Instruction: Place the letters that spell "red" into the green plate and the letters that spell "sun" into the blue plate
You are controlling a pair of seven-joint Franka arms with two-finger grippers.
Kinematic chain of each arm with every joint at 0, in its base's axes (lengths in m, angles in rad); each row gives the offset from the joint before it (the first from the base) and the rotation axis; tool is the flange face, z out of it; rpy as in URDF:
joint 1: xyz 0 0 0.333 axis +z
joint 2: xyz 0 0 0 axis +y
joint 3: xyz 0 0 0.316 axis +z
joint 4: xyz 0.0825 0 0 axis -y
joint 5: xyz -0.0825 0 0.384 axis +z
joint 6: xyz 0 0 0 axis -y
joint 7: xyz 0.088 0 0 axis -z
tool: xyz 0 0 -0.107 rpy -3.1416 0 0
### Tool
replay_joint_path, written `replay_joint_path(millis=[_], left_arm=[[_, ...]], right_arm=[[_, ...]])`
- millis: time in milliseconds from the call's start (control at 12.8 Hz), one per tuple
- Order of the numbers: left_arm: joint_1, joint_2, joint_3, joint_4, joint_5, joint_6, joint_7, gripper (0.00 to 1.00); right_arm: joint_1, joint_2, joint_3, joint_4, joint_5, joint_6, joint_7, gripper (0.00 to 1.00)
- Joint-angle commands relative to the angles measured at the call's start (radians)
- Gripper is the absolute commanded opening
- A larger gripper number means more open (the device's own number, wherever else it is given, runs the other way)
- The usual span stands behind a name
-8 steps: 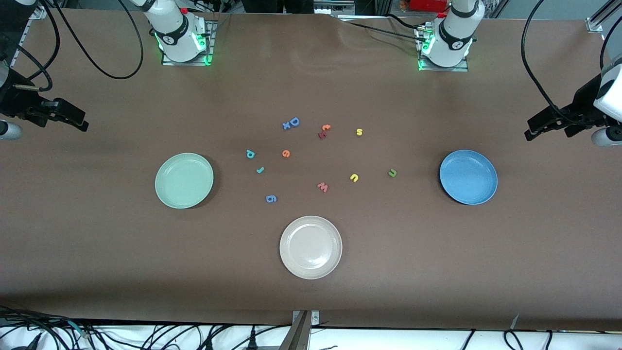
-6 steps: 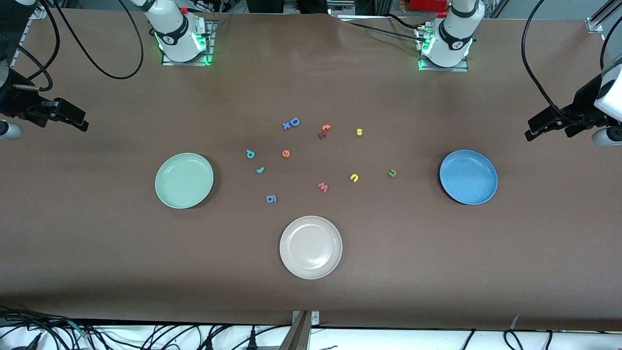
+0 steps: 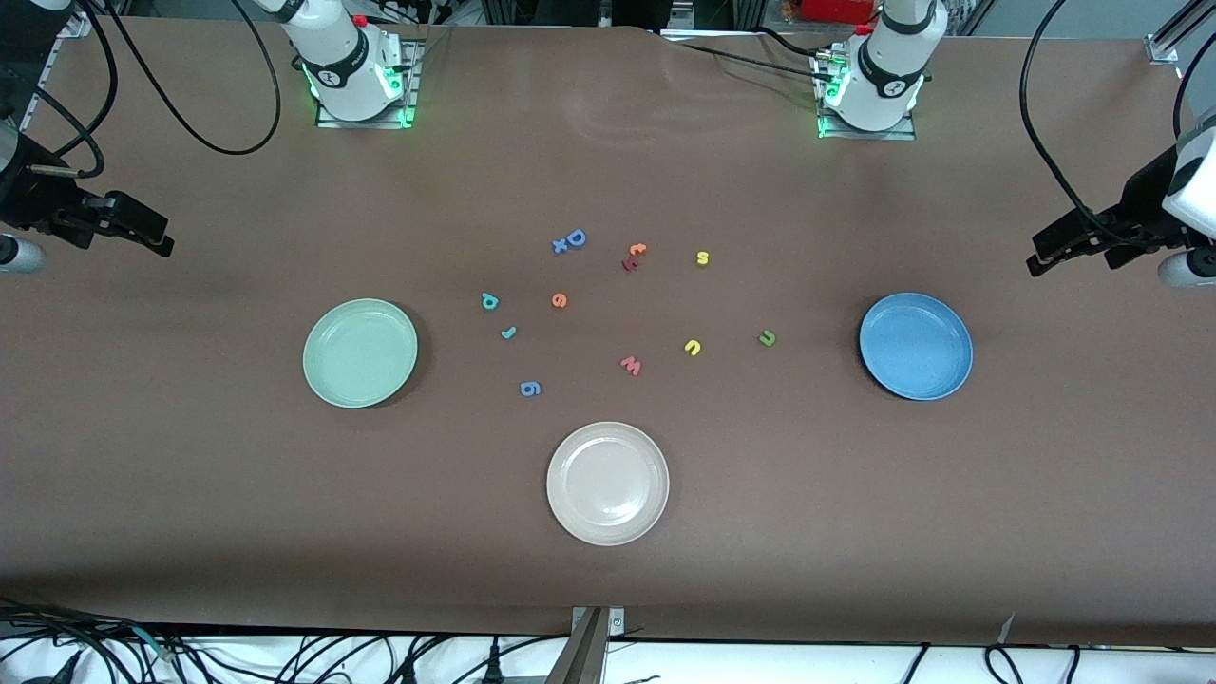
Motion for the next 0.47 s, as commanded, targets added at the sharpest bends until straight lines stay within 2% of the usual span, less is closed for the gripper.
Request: replay_joint_path(millis=[0,392], left_arm=[[0.005,0.006,-0.010,0.021,0.011,-0.001,-0.005,1.00],[0.003,0.012,-0.010,0.034,0.009,-0.001,-0.002,1.00]], right_arm=[[-0.002,0.005,0.004,0.024,-0.010,-0.023,-0.013,1.00],[-0.006,0.016,0.001,0.030,-0.012,-0.019,-0.017,1.00]])
